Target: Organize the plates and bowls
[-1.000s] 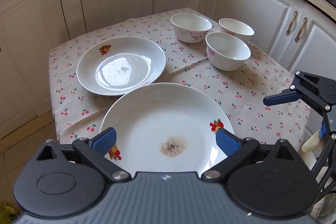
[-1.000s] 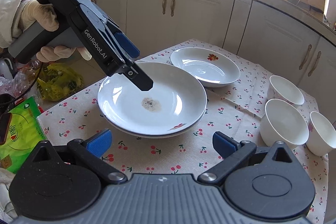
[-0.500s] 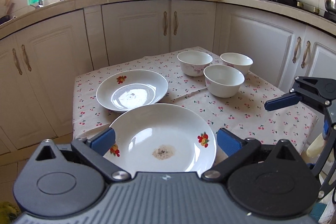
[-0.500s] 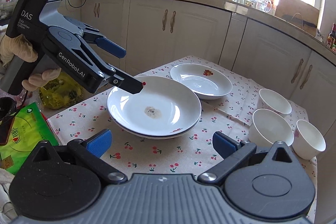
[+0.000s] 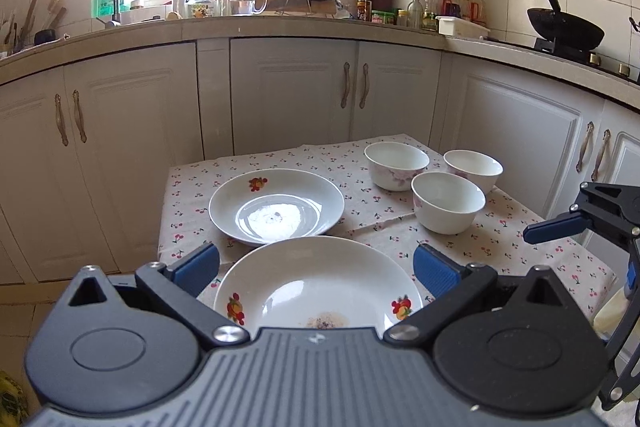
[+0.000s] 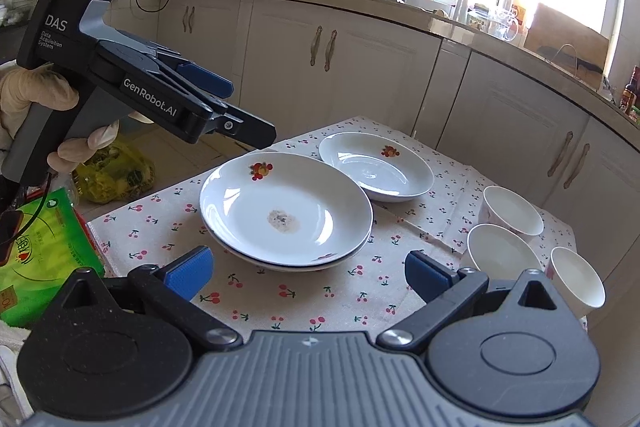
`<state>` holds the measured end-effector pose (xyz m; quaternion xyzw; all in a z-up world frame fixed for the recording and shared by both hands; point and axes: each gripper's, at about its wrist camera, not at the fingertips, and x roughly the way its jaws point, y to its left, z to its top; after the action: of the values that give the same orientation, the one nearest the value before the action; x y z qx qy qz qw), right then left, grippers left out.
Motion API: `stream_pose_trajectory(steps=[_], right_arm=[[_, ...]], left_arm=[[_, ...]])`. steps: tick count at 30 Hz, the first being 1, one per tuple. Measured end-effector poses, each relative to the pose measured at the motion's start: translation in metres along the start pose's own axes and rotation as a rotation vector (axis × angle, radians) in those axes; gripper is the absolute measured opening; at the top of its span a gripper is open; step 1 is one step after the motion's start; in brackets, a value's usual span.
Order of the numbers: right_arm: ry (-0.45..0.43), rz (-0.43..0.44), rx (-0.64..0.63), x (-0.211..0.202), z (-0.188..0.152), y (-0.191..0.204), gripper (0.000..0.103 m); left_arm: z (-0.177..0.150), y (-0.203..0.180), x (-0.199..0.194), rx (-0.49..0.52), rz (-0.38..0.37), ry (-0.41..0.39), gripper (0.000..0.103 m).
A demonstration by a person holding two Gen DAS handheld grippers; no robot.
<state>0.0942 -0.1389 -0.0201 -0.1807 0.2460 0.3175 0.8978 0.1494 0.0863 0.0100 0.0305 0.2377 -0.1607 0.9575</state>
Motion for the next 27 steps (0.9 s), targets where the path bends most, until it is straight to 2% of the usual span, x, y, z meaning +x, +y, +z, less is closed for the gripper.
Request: stream_pose_trajectory(steps=[4,8,12,19,27], right_arm=[[0.017,-0.011,0.011,0.015,0.01,-0.016,0.103],[0.026,-0.017,0.018,0.032,0.022,-0.035,0.103],[0.035,-0.03,0.015,0.05,0.035,-0.055,0.103],[0.075,-0.042,0.002,0.09,0.051,-0.092,0.103],[0.145,0.009,-0.025,0.142,0.057,-0.124,0.103]], left_arm=[[0.012,0.013,0.015,-0.002,-0.011,-0.009,0.102],[0.025,0.029,0.04,-0.015,-0.014,0.014,0.103],[0.038,0.046,0.067,-0.035,-0.052,0.042,0.103],[0.053,0.064,0.116,-0.019,-0.071,0.124,0.102],[0.062,0.086,0.17,0.003,-0.071,0.214,0.102]])
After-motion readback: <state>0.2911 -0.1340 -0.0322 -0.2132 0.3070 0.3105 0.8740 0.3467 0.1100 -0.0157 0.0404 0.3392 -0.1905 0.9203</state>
